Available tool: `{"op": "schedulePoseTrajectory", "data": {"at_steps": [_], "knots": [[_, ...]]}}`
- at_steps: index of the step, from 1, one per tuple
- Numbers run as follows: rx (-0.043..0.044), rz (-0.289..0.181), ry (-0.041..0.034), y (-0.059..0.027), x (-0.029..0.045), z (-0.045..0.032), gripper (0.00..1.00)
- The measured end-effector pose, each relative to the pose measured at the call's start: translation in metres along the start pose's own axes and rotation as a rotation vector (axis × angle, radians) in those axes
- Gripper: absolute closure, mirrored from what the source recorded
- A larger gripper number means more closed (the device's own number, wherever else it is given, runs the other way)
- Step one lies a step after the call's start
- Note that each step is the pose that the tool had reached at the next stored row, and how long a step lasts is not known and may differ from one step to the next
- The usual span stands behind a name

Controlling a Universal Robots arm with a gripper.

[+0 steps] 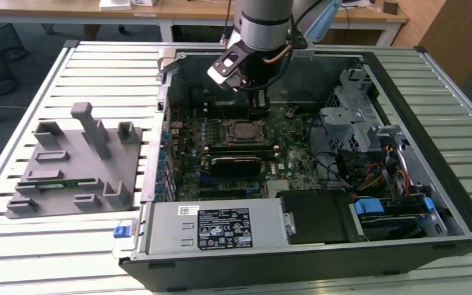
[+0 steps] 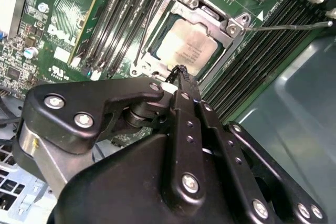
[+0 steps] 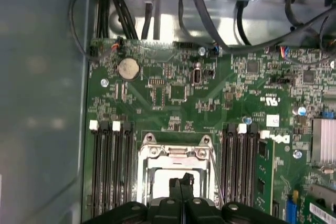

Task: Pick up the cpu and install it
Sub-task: 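Close the cpu cover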

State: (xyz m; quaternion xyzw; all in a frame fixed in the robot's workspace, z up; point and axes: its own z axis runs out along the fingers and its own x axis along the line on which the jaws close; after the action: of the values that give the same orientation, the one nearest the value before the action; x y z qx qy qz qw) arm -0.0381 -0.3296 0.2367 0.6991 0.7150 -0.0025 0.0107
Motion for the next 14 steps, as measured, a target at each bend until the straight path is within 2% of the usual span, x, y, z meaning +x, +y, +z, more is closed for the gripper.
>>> {"op": "schedulePoseTrajectory", "data": {"at_steps": [14], "knots": [[0.0, 0.0, 0.0, -0.0118, 0.0001, 0.0012, 0.89]]}}
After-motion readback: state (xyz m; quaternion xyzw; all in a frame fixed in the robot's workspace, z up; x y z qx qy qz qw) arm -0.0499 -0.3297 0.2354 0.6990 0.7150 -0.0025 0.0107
